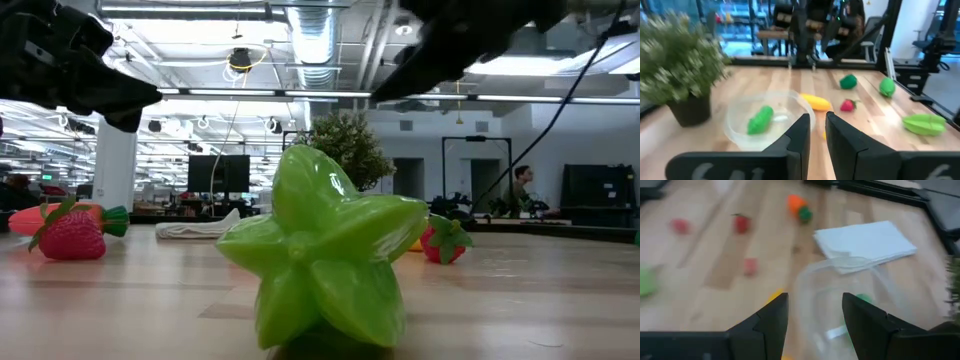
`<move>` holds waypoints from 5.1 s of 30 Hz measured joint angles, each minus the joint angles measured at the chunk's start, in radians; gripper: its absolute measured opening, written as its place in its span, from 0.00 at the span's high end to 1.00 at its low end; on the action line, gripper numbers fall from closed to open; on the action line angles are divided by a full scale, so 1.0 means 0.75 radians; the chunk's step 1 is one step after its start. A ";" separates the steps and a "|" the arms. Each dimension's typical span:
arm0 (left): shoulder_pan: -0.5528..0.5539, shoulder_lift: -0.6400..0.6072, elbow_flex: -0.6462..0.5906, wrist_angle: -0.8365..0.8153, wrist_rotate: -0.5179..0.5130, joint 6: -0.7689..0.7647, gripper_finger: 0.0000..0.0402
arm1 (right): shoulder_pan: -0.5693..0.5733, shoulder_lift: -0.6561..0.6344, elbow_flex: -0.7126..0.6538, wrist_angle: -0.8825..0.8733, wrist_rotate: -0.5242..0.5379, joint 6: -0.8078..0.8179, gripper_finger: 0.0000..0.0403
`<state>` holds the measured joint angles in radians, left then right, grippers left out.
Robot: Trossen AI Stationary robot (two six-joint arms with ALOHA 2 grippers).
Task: Pick and placing Produce into tupperware
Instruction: Put the orange carrot into the transparent bin
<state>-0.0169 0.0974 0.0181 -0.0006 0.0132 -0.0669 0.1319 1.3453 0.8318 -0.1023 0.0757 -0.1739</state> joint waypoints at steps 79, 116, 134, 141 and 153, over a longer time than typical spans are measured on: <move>-0.161 0.495 0.325 -0.702 -0.091 -0.873 0.34 | 0.382 -0.217 0.001 -0.243 0.180 0.057 0.64; -0.470 1.449 0.806 -1.094 -0.338 -1.045 0.34 | 0.379 -0.217 0.001 -0.299 0.178 0.117 0.64; -0.470 1.467 0.800 -0.981 -0.320 -1.028 0.34 | 0.379 -0.217 0.001 -0.282 0.179 0.117 0.64; -0.470 1.467 0.724 -0.889 -0.313 -1.024 0.34 | 0.382 -0.217 0.001 -0.282 0.178 0.127 0.64; -0.470 1.467 0.652 -0.813 -0.300 -1.023 0.34 | 0.382 -0.217 0.000 -0.268 0.177 0.128 0.64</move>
<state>-0.3691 1.1976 0.5068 -0.6101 -0.2119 -0.8345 0.4187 1.1824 0.8318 -0.3035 0.2085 -0.0780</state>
